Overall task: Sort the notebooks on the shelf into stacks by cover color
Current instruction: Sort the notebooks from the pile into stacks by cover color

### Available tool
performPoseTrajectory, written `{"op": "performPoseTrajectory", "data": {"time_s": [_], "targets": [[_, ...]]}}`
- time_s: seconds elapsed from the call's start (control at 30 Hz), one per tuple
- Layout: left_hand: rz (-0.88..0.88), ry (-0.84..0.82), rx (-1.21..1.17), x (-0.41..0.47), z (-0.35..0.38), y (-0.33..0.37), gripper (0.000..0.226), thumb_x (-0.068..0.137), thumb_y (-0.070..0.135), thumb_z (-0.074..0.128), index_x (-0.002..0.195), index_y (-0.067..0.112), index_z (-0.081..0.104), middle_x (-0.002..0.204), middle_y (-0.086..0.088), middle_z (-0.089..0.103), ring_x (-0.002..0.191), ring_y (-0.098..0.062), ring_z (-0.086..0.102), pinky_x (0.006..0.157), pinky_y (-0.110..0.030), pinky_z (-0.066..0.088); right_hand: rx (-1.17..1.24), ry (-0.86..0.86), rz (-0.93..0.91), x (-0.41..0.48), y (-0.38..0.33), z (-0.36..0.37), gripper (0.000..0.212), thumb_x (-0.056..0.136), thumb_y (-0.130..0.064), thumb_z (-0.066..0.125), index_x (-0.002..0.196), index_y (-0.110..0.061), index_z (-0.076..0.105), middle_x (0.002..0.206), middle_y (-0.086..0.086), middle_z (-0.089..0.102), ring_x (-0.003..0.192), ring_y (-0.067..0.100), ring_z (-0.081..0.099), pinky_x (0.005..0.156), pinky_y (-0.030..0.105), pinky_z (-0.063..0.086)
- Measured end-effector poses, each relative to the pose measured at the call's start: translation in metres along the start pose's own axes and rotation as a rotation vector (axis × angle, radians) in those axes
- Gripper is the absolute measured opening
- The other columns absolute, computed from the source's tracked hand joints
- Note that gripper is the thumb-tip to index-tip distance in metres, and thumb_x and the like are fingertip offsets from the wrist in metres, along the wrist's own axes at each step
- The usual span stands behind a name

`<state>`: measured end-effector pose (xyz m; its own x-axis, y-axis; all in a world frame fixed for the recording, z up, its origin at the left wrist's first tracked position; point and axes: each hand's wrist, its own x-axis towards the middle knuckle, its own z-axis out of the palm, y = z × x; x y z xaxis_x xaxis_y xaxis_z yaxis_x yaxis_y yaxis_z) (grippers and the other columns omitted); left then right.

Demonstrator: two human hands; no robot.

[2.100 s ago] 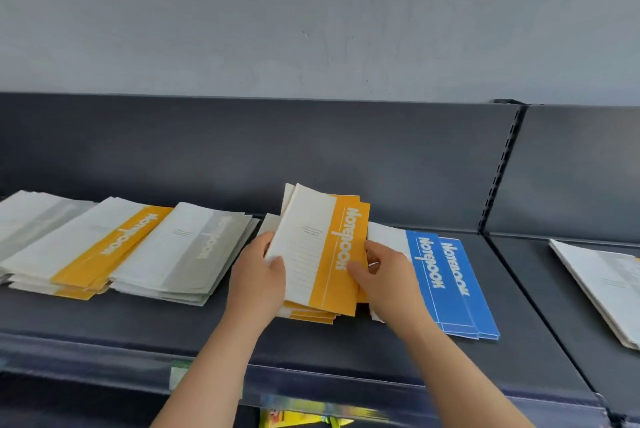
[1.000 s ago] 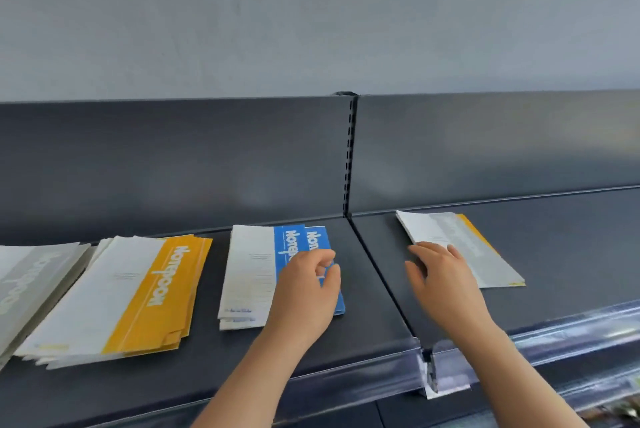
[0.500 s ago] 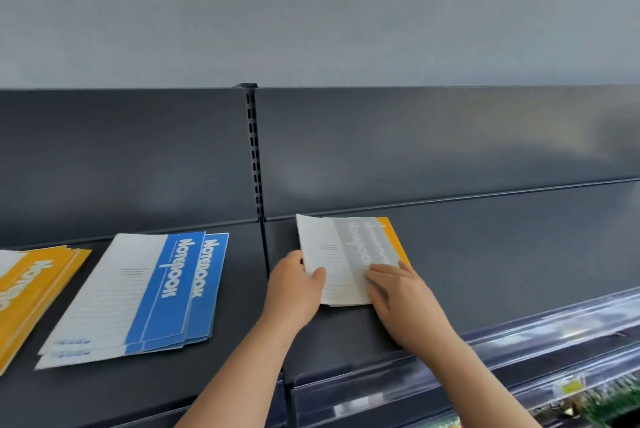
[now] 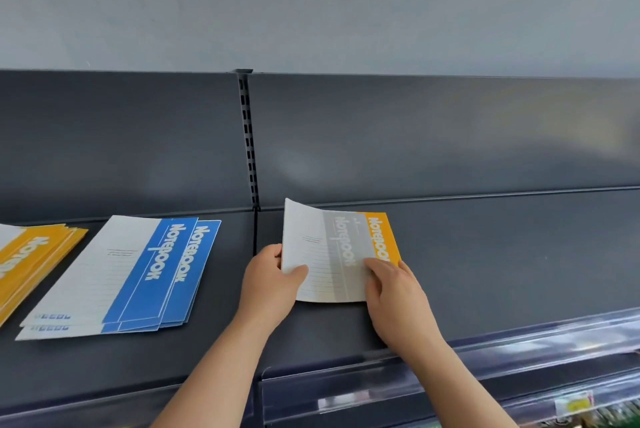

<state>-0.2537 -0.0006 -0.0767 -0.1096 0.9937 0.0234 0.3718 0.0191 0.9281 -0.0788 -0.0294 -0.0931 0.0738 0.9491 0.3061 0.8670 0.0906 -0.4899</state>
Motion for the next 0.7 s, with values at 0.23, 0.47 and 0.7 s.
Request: {"op": "performPoseTrajectory", "data": {"time_s": [0.23,0.47,0.7], "targets": [[0.013,-0.009,-0.164,-0.014,-0.016,0.002,0.029,0.089,0.006,0.059,0.092,0.035,0.061,0.090,0.020,0.068,0.081,0.007,0.064,0.063,-0.012,0.048,0.062,0.028,0.048,0.002,-0.001,0.002,0.014,0.091,-0.023,0.046,0.100,-0.014,0.052,0.082,-0.008,0.053,0.080,0.018,0.045,0.106,0.034,0.032],[0.003,0.116,-0.298,-0.027,-0.062,-0.007,0.023,0.091,0.012,0.061,0.109,0.026,0.064,0.101,0.013,0.071,0.095,-0.005,0.066,0.079,-0.027,0.056,0.390,-0.026,0.108,-0.002,-0.051,0.008,0.053,0.094,-0.032,0.051,0.142,-0.017,0.036,0.126,-0.007,0.054,0.099,0.010,0.056,0.081,0.028,0.050],[0.066,0.271,-0.230,-0.052,-0.135,-0.021,0.018,0.094,0.016,0.056,0.104,0.028,0.065,0.101,0.014,0.069,0.095,-0.006,0.065,0.059,-0.010,0.051,0.560,-0.083,-0.002,-0.007,-0.120,0.028,0.024,0.089,-0.020,0.060,0.112,-0.025,0.059,0.089,-0.013,0.065,0.075,0.003,0.060,0.054,0.008,0.045]]}}
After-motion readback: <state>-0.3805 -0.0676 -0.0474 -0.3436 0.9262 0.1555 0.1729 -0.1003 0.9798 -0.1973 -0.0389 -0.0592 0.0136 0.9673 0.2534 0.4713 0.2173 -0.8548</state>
